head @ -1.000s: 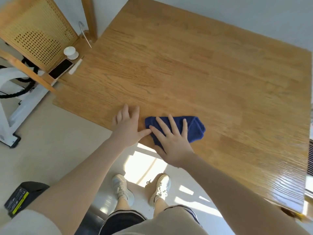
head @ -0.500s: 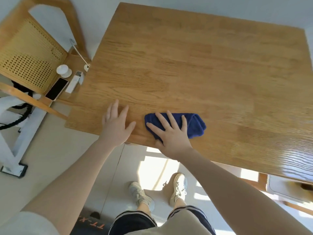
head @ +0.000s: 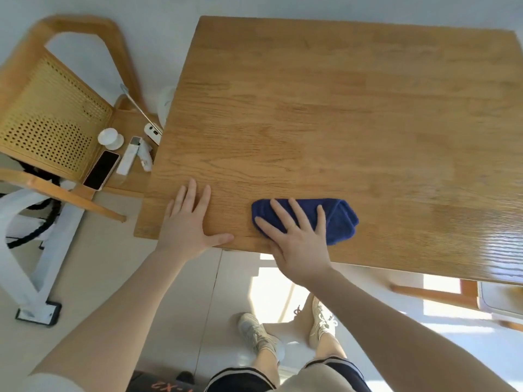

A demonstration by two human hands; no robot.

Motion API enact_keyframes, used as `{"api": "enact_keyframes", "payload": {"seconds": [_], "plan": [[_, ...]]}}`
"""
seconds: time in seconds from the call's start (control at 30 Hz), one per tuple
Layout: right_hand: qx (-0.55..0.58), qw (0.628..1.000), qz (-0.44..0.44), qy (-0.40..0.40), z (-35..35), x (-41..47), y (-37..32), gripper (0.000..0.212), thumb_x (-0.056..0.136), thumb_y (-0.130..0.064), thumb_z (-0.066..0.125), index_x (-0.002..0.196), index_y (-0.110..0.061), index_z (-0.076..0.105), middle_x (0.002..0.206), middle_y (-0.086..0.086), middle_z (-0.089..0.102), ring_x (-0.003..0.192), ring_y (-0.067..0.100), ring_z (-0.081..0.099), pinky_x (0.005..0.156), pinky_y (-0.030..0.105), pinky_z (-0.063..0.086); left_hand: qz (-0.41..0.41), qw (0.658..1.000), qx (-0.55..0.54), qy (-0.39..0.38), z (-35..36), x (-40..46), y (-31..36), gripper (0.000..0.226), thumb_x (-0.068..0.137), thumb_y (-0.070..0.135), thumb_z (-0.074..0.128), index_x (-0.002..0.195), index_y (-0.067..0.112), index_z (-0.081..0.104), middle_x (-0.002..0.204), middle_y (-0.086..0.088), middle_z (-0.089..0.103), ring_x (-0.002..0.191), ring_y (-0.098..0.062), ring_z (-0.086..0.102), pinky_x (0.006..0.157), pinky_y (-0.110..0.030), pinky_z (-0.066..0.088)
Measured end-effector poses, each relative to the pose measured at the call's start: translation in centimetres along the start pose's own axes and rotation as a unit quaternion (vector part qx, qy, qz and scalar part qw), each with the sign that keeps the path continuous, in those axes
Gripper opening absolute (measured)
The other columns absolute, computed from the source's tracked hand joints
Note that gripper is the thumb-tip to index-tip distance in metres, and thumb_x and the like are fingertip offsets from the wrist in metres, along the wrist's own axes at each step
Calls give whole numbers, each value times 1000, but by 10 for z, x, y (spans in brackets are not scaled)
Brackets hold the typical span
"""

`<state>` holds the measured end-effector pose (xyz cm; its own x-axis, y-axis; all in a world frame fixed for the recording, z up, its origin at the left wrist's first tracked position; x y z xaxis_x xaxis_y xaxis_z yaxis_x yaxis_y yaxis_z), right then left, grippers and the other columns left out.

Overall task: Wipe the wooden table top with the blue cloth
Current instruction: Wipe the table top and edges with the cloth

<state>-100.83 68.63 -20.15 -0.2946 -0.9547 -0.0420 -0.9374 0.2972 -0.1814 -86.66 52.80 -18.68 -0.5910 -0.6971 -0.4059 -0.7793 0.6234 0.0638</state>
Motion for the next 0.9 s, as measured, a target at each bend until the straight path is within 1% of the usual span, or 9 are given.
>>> {"api": "enact_keyframes", "payload": {"seconds": [0.13,0.27,0.37,0.47,0.57,0.67,0.77,0.83,0.9], "plan": [[12,1000,-25,-4,0,22,1,47,86,-40,33,130,-42,47,147,-3,39,137,31,32,103,67,12,4,1000,8,0,0,5,-4,118,65,81,49,149,24,-11,156,-6,-20,145,-25,-11,117,-43,2],[32,992,118,17,-11,69,30,46,91,-39,30,136,-44,38,153,-4,27,142,26,17,108,61,1,3,1000,20,1,0,7,0,119,63,83,47,149,24,-11,157,-8,-16,145,-27,-9,117,-44,4],[24,988,153,17,-12,74,25,45,95,-36,34,139,-45,32,156,-4,19,143,26,9,109,60,-2,8,1000,19,10,0,7,-1,118,64,82,47,149,23,-9,157,-9,-14,145,-28,-8,117,-45,5],[12,998,67,13,-1,39,-14,46,89,-37,37,134,-44,41,153,-1,28,141,31,21,106,66,6,15,1000,7,21,1,5,-2,117,64,82,48,150,23,-7,158,-10,-12,145,-29,-6,116,-46,5],[-9,999,-36,-33,8,10,-41,50,82,-39,34,130,-42,48,148,-2,38,136,32,33,102,67,15,21,1000,5,15,-3,6,0,119,63,81,51,150,22,-6,158,-10,-11,145,-30,-5,116,-46,6],[-13,995,-82,-57,2,30,-26,52,83,-38,28,132,-44,45,149,-4,35,138,28,29,105,65,11,34,999,6,-21,-7,7,-3,122,63,77,59,149,24,-10,157,-7,-17,145,-28,-9,116,-45,6],[16,999,6,-44,-7,73,-4,49,91,-34,29,138,-46,34,155,-8,20,144,22,11,108,60,-1,51,998,-5,-37,-9,6,-14,119,66,72,62,149,26,-9,157,-2,-19,145,-23,-10,116,-44,9],[22,997,77,-22,-11,97,2,47,95,-31,33,139,-47,30,156,-7,15,144,21,5,109,60,-4,56,997,-21,-43,-9,5,-18,116,68,67,64,150,26,-7,157,0,-19,145,-21,-11,117,-42,9],[24,995,95,-14,-13,102,-2,48,95,-31,34,140,-46,29,157,-6,13,144,23,3,109,61,-5,60,997,-30,-43,-10,5,-18,115,68,65,65,150,25,-5,157,1,-18,145,-21,-10,117,-41,9]]}}
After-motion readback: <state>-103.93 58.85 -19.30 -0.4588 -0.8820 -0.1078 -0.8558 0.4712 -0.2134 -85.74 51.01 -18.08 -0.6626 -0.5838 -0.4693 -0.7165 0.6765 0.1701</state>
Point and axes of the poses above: each hand's wrist, its own x-axis towards the middle knuckle, its own z-axis out of the palm, y = z × x, the point moved 4 cm from there along x, towards the middle knuckle
